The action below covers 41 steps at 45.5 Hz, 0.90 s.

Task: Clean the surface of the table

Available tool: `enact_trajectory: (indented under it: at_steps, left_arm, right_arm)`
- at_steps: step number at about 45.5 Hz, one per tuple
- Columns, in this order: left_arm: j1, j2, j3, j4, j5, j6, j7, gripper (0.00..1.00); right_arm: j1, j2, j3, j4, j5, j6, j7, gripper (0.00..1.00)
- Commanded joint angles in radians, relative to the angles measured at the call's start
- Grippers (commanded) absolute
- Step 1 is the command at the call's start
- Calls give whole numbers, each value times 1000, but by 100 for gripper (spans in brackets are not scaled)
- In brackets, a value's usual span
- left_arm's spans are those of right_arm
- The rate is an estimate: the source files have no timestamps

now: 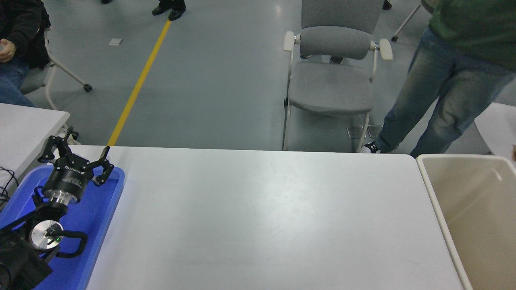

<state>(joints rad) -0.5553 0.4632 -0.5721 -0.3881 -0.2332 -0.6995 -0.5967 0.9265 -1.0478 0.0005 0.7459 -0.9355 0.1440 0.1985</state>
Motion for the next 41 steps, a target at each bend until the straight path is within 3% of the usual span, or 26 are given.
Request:
enact_trajectory:
  at_steps: [1,12,25,41]
  left_arm:
    - [0,0,0,0,0,0,0,100]
    - [0,0,0,0,0,0,0,100]
    - [0,0,0,0,0,0,0,100]
    - [0,0,0,0,0,0,0,100]
  right_arm:
    - [-136,213,-4,-276,122,-113,-5,0]
    - [-210,390,-4,-470,219,-221,-44,0]
    - [-293,564,-5,-554,409,-377,-82,0]
    - [-319,701,7,-623,455,-431,-131,0]
